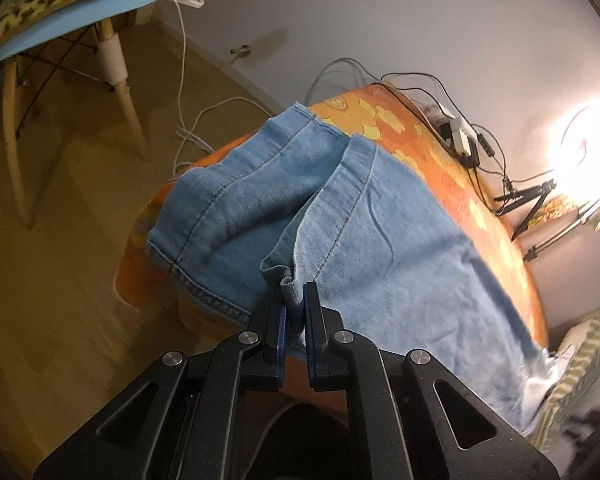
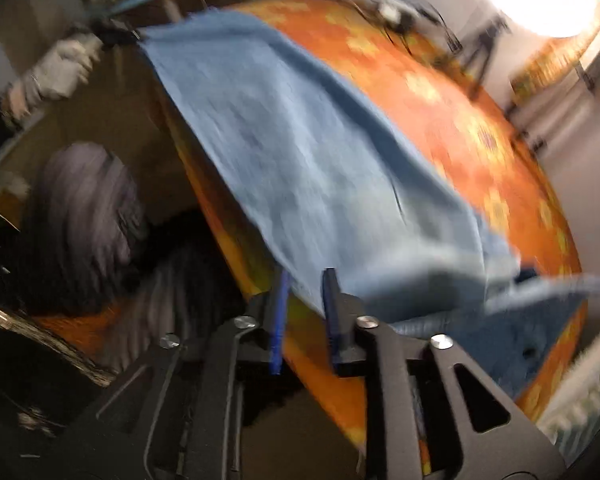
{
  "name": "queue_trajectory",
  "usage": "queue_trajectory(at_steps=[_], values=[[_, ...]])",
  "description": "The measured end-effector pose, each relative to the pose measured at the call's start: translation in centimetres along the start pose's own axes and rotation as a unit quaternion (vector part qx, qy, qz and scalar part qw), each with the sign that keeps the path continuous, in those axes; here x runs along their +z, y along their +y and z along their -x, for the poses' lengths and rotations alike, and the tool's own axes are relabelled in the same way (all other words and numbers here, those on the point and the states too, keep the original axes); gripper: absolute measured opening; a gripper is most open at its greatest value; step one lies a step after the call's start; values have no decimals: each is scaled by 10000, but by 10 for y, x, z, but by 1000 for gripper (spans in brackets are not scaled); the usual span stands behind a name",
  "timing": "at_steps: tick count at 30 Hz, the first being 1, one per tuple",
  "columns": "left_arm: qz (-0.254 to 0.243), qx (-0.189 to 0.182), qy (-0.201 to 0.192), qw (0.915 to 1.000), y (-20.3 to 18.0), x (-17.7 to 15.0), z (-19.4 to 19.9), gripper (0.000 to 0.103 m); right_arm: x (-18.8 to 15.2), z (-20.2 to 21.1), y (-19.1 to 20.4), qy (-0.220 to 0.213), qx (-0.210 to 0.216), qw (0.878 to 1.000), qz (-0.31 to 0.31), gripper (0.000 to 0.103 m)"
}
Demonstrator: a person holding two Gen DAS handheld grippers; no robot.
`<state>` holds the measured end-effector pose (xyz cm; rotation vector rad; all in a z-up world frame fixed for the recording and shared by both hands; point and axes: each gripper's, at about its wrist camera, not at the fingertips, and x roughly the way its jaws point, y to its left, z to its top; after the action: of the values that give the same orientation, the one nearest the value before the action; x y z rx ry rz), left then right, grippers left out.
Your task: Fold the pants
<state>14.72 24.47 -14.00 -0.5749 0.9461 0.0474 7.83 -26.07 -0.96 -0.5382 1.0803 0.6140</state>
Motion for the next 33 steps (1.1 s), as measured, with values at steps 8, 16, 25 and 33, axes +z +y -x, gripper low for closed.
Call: queue_trajectory(at_steps=[8, 16, 25, 33], values=[[-571, 427, 33, 9974, -13, -2, -6, 6, 165, -54, 6, -780, 669, 9943, 299, 30], [-1283, 901, 115, 9876, -36, -3, -10, 6, 334, -202, 38, -796, 1505, 9848, 347, 30], [-1248, 942, 214, 9875, -32, -8, -13, 6, 403, -297, 57, -417, 2334, 9706, 406, 43], [-944, 727, 91, 9928, -25, -8, -13, 6, 398, -292, 74, -686, 2261, 9688, 749, 13]])
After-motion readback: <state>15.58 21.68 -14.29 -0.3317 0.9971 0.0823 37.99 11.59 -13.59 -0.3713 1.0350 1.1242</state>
